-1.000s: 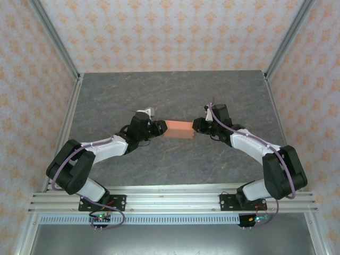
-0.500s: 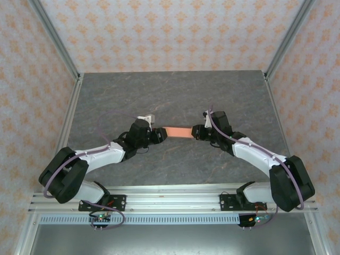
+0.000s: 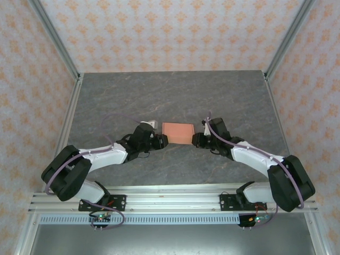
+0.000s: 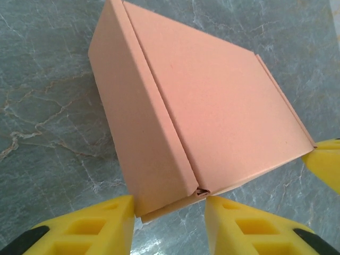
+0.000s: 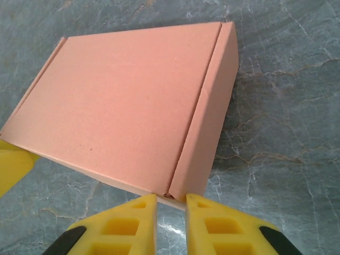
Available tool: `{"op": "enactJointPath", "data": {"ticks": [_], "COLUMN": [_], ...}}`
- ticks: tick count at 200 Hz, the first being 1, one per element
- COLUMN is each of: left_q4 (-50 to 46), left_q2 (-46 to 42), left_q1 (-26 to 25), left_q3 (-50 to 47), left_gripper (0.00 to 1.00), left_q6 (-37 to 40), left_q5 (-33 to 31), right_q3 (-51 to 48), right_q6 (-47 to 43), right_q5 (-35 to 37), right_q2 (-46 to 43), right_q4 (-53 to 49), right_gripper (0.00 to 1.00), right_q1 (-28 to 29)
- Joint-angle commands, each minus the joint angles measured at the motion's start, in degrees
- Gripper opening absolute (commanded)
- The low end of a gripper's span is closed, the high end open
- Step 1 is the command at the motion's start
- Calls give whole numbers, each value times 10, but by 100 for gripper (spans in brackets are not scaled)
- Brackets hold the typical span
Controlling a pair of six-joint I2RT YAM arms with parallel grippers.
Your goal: Fold the paper box
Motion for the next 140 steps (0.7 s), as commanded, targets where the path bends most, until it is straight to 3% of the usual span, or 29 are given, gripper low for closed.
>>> {"op": "enactJointPath", "data": {"ticks": [1,32,60,90,140], "left_q4": [-5,-26,-65,-79,-102], "left_q2": [20,28,11,-36,29], "left_q1": [-4,-4,-5,-1,37], "left_q3": [9,24,25,19,84], "left_gripper": [40,44,53,59,60], "left_q6": [16,22,38,53,51], "left_q5": [-4,-30,-45,-62,-9], "right_q3": [3,35,57,61,126], "right_q6": [2,-15,-41,-44,-28], "right_q5": [-7,26,56,63,14], "right_q2": [15,35,24,-9,84], "right_q4": [-1,-46,-114,-118,-86], "right_gripper": [18,20,31,44,51], "right_q1": [5,5,5,5,-20]}}
